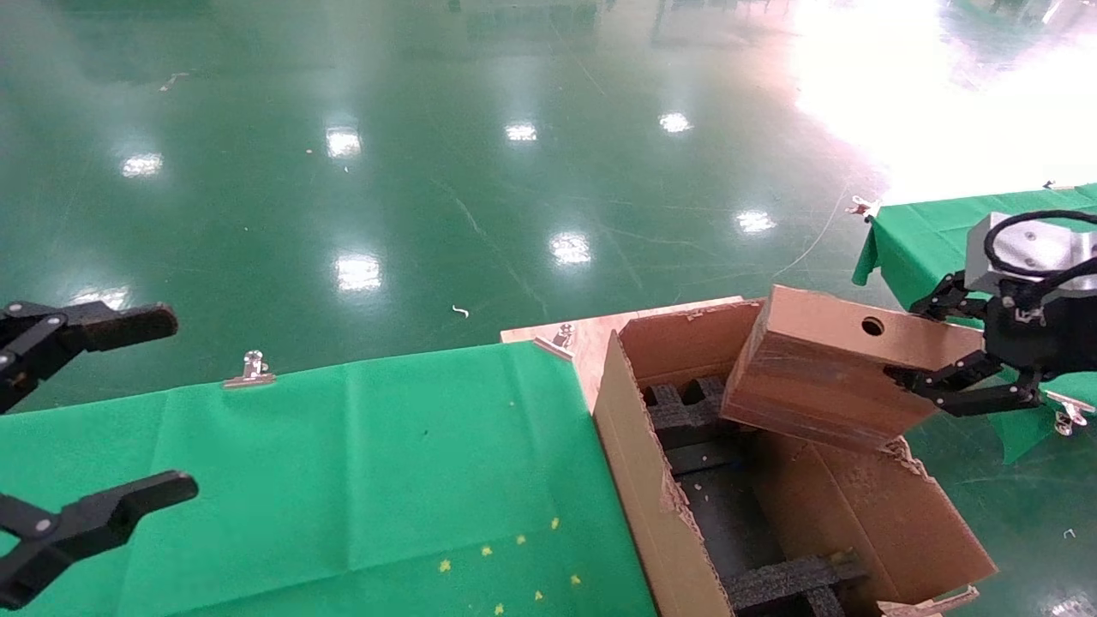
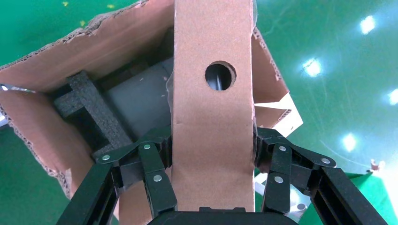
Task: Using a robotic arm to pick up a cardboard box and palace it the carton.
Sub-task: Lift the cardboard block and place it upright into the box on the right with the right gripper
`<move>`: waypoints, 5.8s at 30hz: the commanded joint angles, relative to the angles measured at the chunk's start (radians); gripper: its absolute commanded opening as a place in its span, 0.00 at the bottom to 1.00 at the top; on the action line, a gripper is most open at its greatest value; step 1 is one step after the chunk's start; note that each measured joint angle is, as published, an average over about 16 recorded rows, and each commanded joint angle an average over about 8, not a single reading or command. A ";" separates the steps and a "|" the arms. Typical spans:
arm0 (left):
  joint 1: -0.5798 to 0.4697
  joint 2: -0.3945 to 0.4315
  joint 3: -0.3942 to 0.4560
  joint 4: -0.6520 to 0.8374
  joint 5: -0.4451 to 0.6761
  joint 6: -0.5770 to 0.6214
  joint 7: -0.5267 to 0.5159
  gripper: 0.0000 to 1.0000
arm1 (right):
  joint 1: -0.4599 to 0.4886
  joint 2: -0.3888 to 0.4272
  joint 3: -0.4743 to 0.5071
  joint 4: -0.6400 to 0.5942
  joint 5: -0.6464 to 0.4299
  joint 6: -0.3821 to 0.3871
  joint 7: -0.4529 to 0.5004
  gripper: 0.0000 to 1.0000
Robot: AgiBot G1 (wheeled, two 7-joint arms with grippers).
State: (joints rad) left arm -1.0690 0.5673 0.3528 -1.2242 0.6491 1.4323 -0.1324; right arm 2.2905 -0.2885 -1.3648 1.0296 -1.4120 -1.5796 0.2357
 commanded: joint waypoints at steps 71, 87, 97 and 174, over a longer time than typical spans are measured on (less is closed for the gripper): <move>0.000 0.000 0.000 0.001 0.000 0.000 0.000 1.00 | -0.358 0.140 -0.227 0.332 -0.184 0.685 1.217 0.00; 0.000 0.000 0.000 0.001 0.000 0.000 0.000 1.00 | -0.404 0.117 -0.263 0.331 -0.255 0.732 1.288 0.00; 0.000 0.000 0.000 0.001 0.000 0.000 0.000 1.00 | -0.418 0.088 -0.275 0.332 -0.292 0.745 1.338 0.00; 0.000 0.000 0.000 0.001 0.000 0.000 0.000 1.00 | -0.741 -0.128 -0.389 0.317 -0.807 0.961 1.973 0.00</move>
State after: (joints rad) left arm -1.0686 0.5669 0.3529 -1.2237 0.6487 1.4319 -0.1323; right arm 1.5502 -0.4177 -1.7546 1.3458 -2.2171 -0.6215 2.2068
